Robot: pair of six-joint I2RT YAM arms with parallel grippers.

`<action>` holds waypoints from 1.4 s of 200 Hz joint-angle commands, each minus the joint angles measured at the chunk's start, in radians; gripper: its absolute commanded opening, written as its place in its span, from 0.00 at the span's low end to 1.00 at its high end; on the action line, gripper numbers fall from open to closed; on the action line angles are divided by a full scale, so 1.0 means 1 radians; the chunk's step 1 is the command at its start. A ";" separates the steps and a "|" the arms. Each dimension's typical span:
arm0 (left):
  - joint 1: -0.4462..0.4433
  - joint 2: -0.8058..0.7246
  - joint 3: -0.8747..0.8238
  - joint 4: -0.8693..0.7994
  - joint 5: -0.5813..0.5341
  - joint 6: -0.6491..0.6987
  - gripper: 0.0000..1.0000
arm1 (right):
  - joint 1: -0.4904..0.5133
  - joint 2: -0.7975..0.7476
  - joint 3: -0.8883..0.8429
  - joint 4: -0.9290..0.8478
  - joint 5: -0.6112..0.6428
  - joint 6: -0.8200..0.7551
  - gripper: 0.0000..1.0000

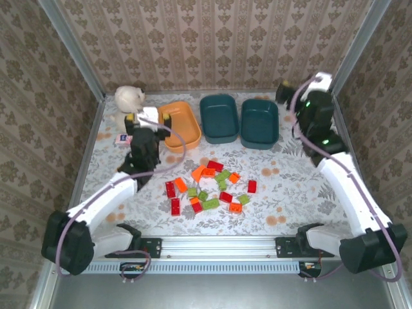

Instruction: Sort the legos into containers by color

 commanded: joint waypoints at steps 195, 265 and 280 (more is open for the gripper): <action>-0.146 -0.265 0.025 -0.918 0.740 -0.646 0.98 | 0.400 0.455 -0.256 -0.695 -0.336 0.329 0.70; -0.147 -0.266 0.022 -0.901 0.753 -0.642 0.98 | 0.335 0.520 -0.265 -0.621 -0.363 0.323 0.48; -0.148 -0.259 0.022 -0.896 0.758 -0.642 0.98 | 0.335 0.517 -0.265 -0.619 -0.360 0.328 0.48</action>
